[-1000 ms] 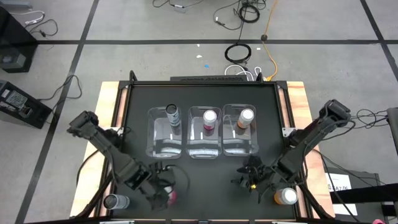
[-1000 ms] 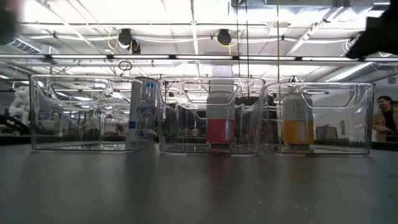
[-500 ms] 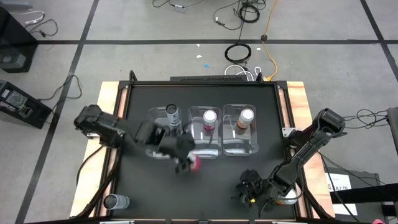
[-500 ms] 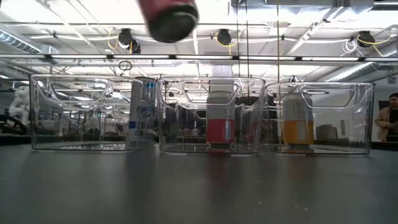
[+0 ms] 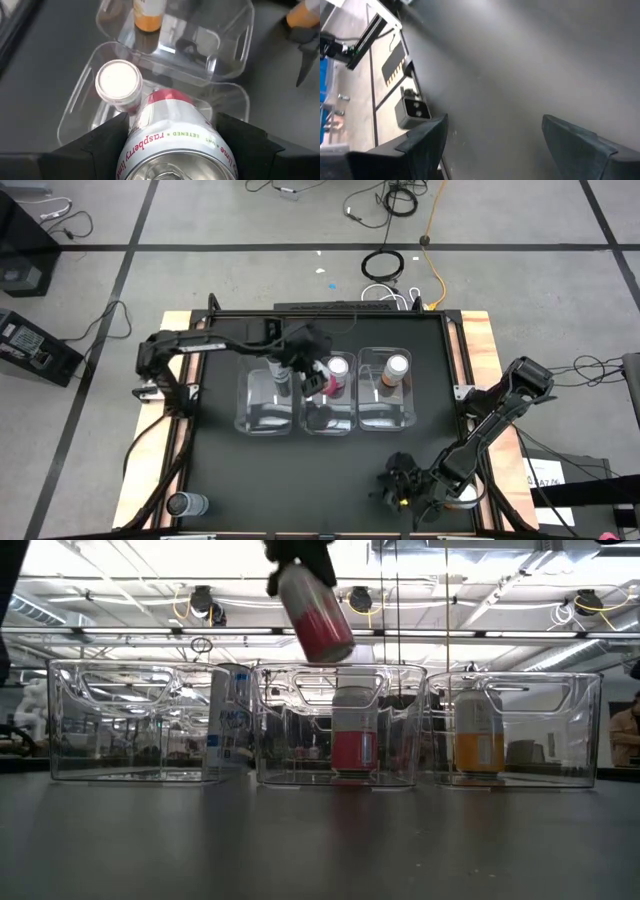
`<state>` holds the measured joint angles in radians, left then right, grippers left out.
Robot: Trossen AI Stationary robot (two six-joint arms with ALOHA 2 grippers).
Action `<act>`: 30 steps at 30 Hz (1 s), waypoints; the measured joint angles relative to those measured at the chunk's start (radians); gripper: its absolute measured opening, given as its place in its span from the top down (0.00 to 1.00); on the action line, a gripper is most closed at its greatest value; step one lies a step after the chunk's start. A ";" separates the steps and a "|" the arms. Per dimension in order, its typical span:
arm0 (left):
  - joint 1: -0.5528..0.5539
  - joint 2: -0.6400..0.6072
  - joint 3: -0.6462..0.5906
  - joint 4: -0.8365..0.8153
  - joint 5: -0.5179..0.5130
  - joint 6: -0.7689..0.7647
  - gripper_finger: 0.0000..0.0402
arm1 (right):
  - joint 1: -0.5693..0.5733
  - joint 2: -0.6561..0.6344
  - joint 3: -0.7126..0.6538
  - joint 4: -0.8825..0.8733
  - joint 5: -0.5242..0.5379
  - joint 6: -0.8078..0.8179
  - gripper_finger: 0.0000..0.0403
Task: Sort soda cans
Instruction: Put the pink-white soda can into the middle transparent bin
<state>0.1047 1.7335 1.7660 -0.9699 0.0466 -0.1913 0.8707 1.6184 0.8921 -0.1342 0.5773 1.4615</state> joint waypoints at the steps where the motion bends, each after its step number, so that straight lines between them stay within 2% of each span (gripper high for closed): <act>1: 0.014 0.012 0.000 -0.001 0.021 0.028 0.29 | 0.000 0.000 0.000 -0.003 0.011 0.008 0.22; 4: 0.039 0.047 -0.001 -0.036 0.081 0.107 0.29 | 0.000 0.000 0.000 -0.011 0.028 0.038 0.22; 13: 0.070 0.152 -0.001 -0.080 0.082 0.255 0.29 | -0.003 -0.001 0.000 -0.016 0.074 0.058 0.22; 22: 0.084 0.235 -0.001 -0.080 0.012 0.361 0.27 | -0.028 -0.001 0.000 -0.014 0.081 0.068 0.22; 30: 0.098 0.280 -0.001 -0.040 0.003 0.416 0.25 | -0.033 -0.001 0.000 -0.011 0.080 0.098 0.22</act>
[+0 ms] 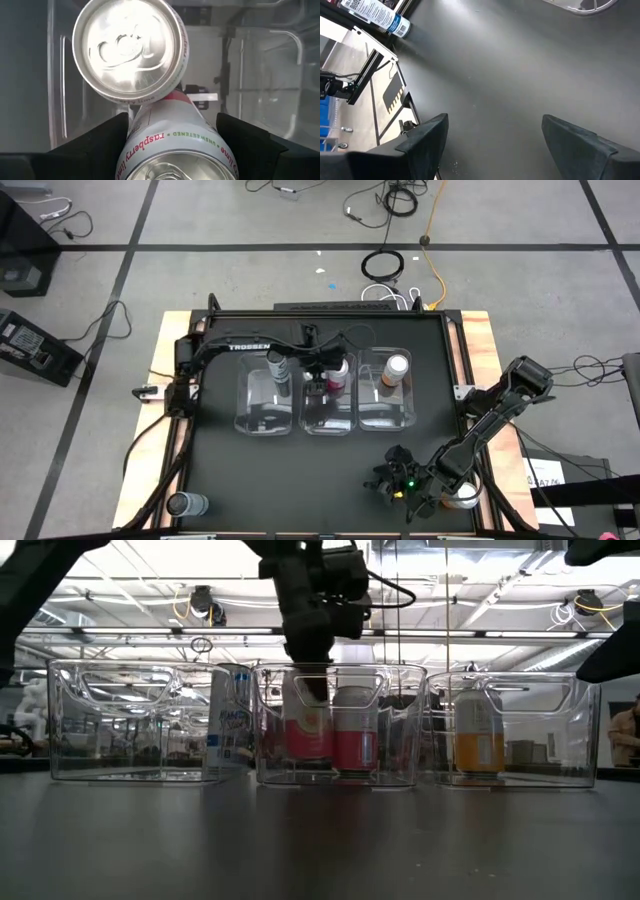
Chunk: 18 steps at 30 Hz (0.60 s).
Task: Sort soda cans
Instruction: Put the pink-white soda can into the middle transparent bin
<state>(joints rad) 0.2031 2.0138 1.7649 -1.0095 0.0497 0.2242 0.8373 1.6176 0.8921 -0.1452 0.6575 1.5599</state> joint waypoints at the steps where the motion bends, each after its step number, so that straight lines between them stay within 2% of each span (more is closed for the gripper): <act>1: 0.000 0.003 0.000 0.007 -0.005 0.010 0.25 | 0.000 0.000 0.000 0.001 0.000 0.000 0.22; 8: 0.000 0.031 0.000 0.029 -0.069 0.080 0.24 | 0.000 0.000 0.000 0.007 0.000 0.021 0.22; 18: 0.002 0.053 0.002 0.049 -0.083 0.098 0.24 | 0.000 0.000 0.000 0.006 0.001 0.030 0.22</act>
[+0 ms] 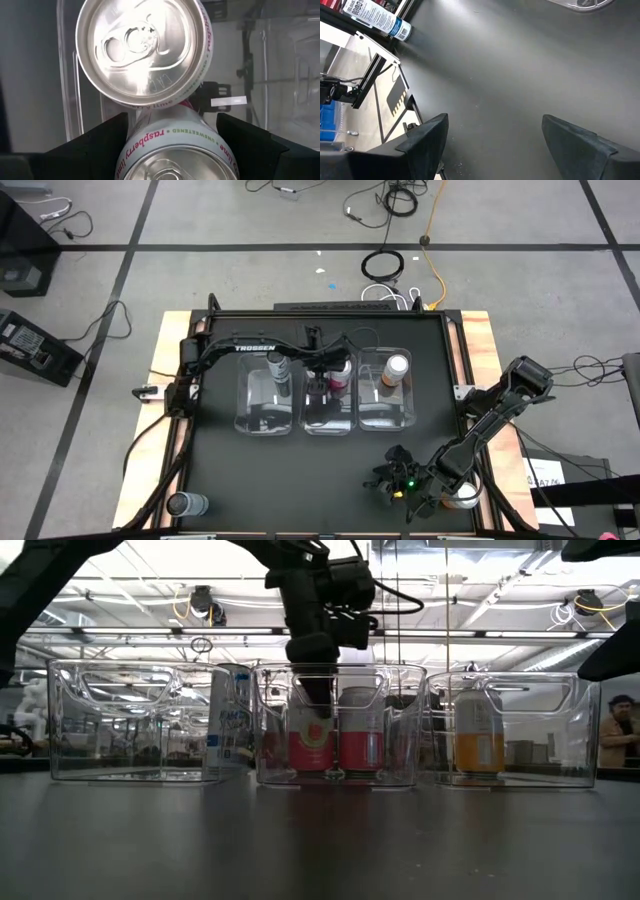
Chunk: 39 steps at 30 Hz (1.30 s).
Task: Sort soda cans
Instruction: Put the pink-white soda can into the middle transparent bin
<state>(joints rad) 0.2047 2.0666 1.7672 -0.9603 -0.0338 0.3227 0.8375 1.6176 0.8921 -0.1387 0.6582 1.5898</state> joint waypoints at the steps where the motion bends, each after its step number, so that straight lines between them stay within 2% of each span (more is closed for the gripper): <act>1: 0.000 -0.002 0.000 0.002 0.000 -0.001 0.24 | 0.000 0.000 0.000 0.000 0.000 0.000 0.22; 20: -0.002 -0.002 -0.002 0.014 -0.008 -0.003 0.23 | 0.000 0.000 0.000 0.000 0.000 0.023 0.22; 28: -0.001 -0.002 -0.004 0.008 -0.074 -0.026 0.12 | 0.000 0.000 0.000 0.000 -0.001 0.023 0.22; 32: -0.005 -0.002 -0.002 0.002 -0.119 -0.040 0.11 | 0.000 0.000 0.000 0.000 -0.002 0.023 0.22; 39: -0.029 -0.002 0.101 -0.119 -0.126 -0.081 0.11 | 0.000 0.000 0.000 0.000 -0.004 0.021 0.22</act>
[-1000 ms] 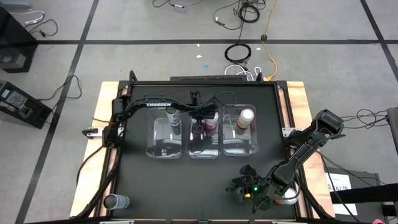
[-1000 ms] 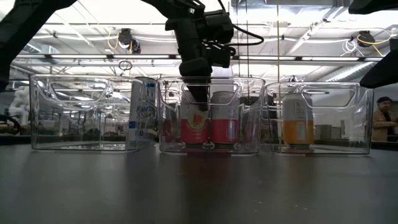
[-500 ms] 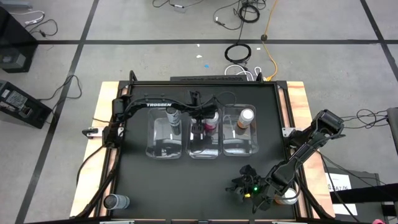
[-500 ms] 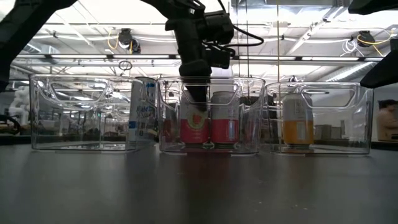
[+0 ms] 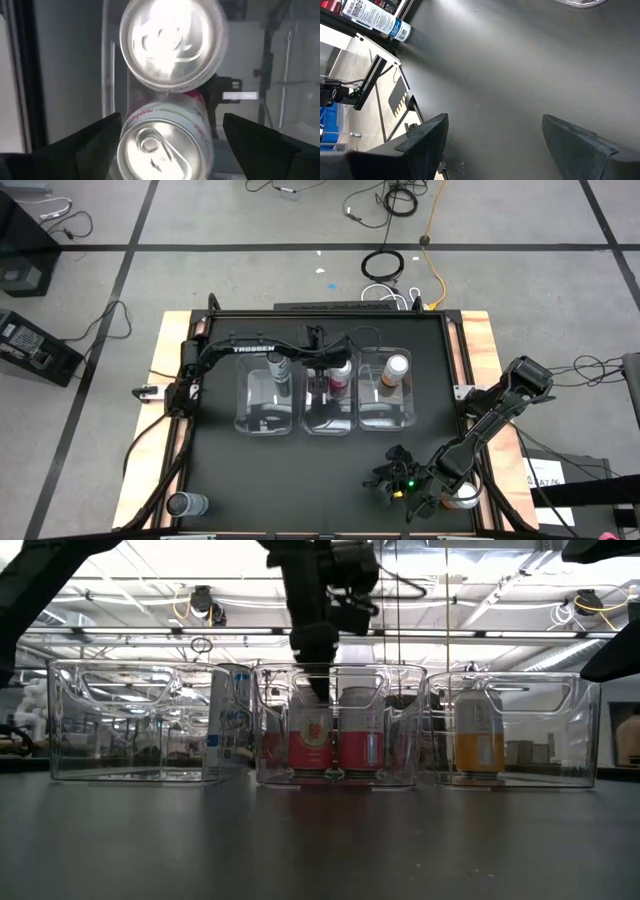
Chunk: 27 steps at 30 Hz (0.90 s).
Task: Sort soda cans
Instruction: Put the pink-white soda can into the middle transparent bin, then put the white soda can into the left transparent bin
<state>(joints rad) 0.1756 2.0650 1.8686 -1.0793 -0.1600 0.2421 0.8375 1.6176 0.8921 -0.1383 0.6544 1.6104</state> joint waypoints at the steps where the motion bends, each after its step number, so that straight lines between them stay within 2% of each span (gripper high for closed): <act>1: -0.003 0.000 0.023 -0.017 0.000 -0.001 0.11 | 0.000 0.000 0.000 0.000 0.000 0.000 0.22; 7: -0.027 -0.001 0.176 -0.117 0.000 -0.078 0.11 | 0.000 0.000 0.000 0.000 -0.005 -0.006 0.22; 10: -0.042 -0.002 0.249 -0.181 0.000 -0.191 0.11 | 0.002 0.000 0.000 0.000 -0.005 -0.006 0.22; 18: -0.111 -0.002 0.395 -0.489 0.011 -0.485 0.11 | 0.019 0.000 0.000 0.006 -0.009 -0.025 0.22; 23: -0.229 -0.054 0.399 -0.487 0.011 -0.650 0.11 | 0.032 0.000 0.000 0.001 -0.035 -0.026 0.22; 27: -0.356 -0.088 0.400 -0.492 -0.067 -0.804 0.11 | 0.040 0.000 0.000 -0.011 -0.034 -0.058 0.22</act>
<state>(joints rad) -0.1805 1.9774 2.2684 -1.5708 -0.2274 -0.5619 0.8776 1.6176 0.8923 -0.1497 0.6199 1.5525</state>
